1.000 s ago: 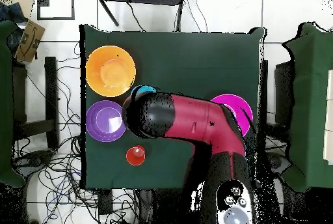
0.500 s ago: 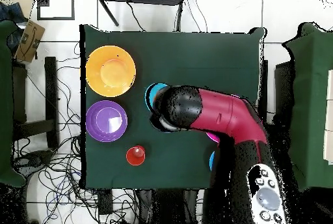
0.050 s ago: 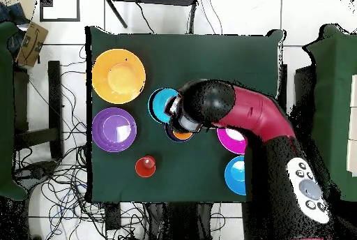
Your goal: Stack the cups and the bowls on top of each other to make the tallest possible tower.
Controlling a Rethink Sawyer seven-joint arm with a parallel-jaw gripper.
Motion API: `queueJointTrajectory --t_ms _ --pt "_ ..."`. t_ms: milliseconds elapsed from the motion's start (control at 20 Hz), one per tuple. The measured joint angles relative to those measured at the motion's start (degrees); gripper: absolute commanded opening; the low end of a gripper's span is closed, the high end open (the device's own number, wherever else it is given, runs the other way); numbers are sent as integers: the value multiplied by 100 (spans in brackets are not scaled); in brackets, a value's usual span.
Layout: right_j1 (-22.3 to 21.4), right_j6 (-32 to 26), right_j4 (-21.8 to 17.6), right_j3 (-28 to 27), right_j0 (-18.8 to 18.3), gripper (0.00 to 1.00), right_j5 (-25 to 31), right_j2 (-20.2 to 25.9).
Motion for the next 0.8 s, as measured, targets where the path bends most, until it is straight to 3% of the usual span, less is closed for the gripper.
queueJointTrajectory --t_ms 350,800 --pt "103 -86 -1 17 -335 0 416 711" --pt "103 -86 -24 71 -618 0 431 1306"
